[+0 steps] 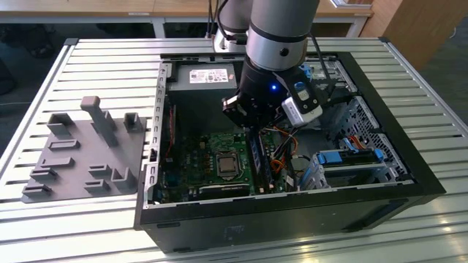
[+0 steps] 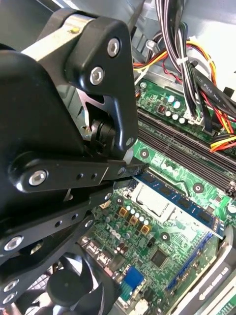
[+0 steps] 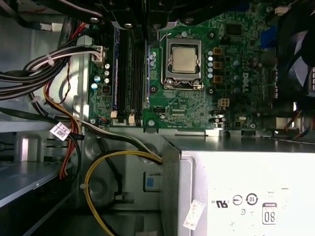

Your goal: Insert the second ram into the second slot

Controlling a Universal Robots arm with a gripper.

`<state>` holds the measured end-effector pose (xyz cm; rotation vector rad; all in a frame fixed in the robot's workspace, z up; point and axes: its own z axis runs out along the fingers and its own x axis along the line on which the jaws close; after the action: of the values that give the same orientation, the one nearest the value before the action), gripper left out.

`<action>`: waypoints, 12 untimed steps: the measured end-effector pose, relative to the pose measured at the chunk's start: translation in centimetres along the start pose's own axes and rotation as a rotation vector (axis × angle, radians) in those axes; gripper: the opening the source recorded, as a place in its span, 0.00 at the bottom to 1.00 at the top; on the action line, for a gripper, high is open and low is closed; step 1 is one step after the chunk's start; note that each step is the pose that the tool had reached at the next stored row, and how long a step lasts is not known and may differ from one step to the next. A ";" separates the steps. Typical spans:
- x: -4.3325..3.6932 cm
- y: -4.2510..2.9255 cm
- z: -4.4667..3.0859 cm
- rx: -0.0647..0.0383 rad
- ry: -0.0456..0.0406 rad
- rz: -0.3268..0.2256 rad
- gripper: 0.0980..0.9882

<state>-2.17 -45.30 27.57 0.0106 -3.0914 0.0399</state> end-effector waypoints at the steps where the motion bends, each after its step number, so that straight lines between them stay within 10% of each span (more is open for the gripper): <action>1: -0.02 0.00 0.16 0.000 0.0000 0.000 0.04; 12: -0.62 0.03 1.33 -0.002 0.0003 0.007 0.04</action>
<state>-1.61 -45.30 26.21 -0.0008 -3.0913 0.0373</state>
